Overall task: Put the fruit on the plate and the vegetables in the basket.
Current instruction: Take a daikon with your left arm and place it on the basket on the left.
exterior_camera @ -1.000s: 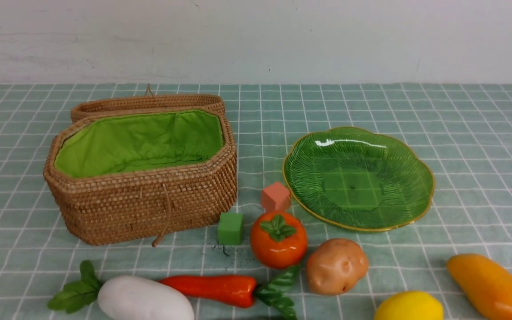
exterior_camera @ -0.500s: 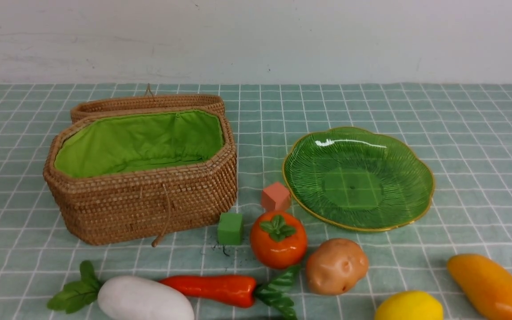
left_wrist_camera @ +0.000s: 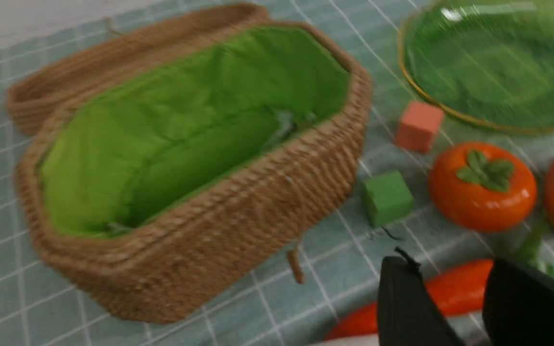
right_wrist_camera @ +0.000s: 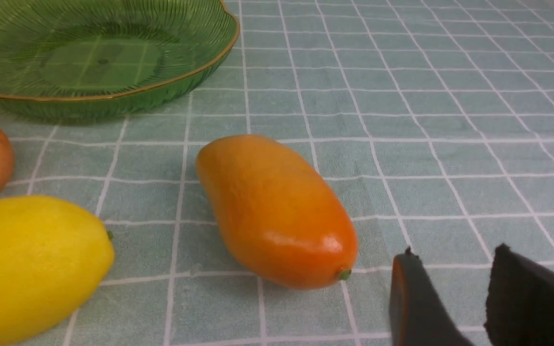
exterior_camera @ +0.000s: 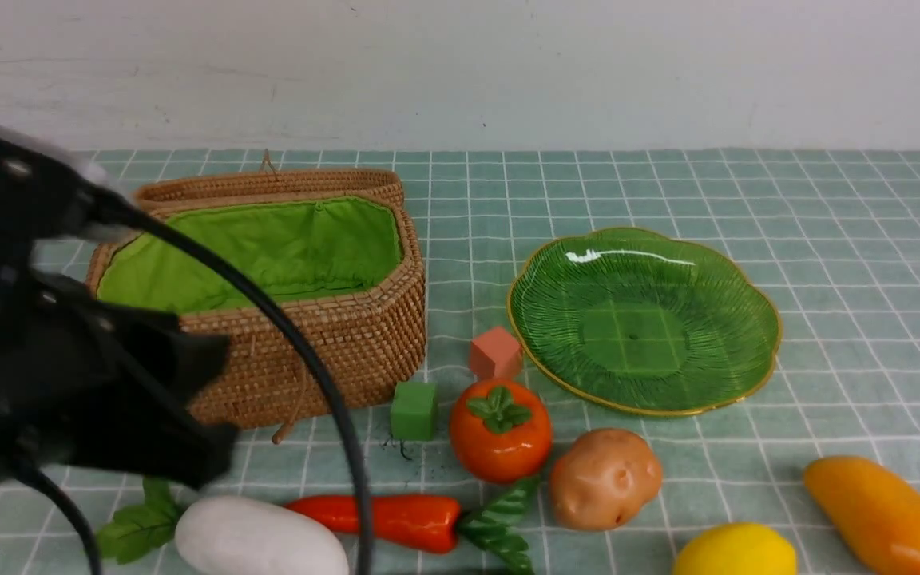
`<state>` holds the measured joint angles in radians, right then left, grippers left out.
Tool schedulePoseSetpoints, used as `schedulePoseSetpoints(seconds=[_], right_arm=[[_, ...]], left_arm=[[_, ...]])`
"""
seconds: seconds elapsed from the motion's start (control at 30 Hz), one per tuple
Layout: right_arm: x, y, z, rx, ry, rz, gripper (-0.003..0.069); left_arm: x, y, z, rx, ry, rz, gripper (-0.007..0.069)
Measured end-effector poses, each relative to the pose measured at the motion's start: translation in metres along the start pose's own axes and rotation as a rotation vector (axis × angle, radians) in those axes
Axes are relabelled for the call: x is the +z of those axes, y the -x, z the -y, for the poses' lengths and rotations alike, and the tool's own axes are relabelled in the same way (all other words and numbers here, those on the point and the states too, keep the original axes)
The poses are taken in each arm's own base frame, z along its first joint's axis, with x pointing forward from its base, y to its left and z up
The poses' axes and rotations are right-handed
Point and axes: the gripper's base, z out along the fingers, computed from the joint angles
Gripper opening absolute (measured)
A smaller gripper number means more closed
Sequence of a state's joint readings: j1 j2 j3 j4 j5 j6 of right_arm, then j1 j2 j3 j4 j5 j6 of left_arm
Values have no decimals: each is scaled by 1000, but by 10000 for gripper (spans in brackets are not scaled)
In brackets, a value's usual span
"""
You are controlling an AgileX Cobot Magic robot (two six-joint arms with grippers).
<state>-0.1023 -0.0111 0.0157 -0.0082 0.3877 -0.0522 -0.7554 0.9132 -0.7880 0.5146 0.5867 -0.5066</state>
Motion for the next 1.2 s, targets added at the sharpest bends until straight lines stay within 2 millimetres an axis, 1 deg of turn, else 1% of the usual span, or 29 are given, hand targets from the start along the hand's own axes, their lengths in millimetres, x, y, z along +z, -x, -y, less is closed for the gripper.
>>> schedulePoseSetpoints(seconds=[0.03, 0.1, 0.13, 0.17, 0.2, 0.27, 0.3, 0.33, 0.4, 0.47, 0.53, 0.63, 0.7, 0.73, 0.8, 0.83, 0.87, 0.9, 0.97, 1.03, 1.07, 1.13, 1.2], right_arm=[[0, 0, 0, 0, 0, 0, 242], [0, 0, 0, 0, 0, 0, 242], [0, 0, 0, 0, 0, 0, 242], [0, 0, 0, 0, 0, 0, 242], [0, 0, 0, 0, 0, 0, 242], [0, 0, 0, 0, 0, 0, 242], [0, 0, 0, 0, 0, 0, 242], [0, 0, 0, 0, 0, 0, 242], [0, 0, 0, 0, 0, 0, 242], [0, 0, 0, 0, 0, 0, 242], [0, 0, 0, 0, 0, 0, 242], [0, 0, 0, 0, 0, 0, 242], [0, 0, 0, 0, 0, 0, 242], [0, 0, 0, 0, 0, 0, 242], [0, 0, 0, 0, 0, 0, 242], [0, 0, 0, 0, 0, 0, 242], [0, 0, 0, 0, 0, 0, 242], [0, 0, 0, 0, 0, 0, 242], [0, 0, 0, 0, 0, 0, 242], [0, 0, 0, 0, 0, 0, 242], [0, 0, 0, 0, 0, 0, 242], [0, 0, 0, 0, 0, 0, 242], [0, 0, 0, 0, 0, 0, 242]], left_arm=[[5, -3, 9, 57, -38, -34, 238], [13, -9, 18, 101, -75, -105, 238], [13, -10, 19, 99, -80, -117, 238], [19, -16, 22, 133, -92, -187, 238], [20, -17, 22, 136, -94, -199, 238], [31, -35, 26, 208, -122, -410, 238], [32, -40, 26, 240, -128, -472, 238], [37, -48, 29, 315, -159, -562, 235], [39, -56, 29, 453, -203, -664, 221], [41, -59, 29, 561, -235, -688, 204], [44, -57, 27, 648, -230, -663, 185], [49, -52, 27, 699, -218, -590, 181], [54, -49, 29, 712, -220, -533, 208], [54, -48, 29, 714, -220, -525, 208], [61, -44, 31, 746, -217, -421, 299], [61, -45, 30, 746, -215, -424, 299], [65, -45, 27, 754, -206, -383, 356], [71, -45, 21, 743, -185, -347, 418], [79, -49, 10, 718, -153, -332, 489], [93, -56, -5, 690, -114, -348, 576], [93, -56, -7, 687, -109, -347, 576], [108, -67, -17, 699, -104, -418, 648], [115, -73, -18, 713, -118, -450, 662]])
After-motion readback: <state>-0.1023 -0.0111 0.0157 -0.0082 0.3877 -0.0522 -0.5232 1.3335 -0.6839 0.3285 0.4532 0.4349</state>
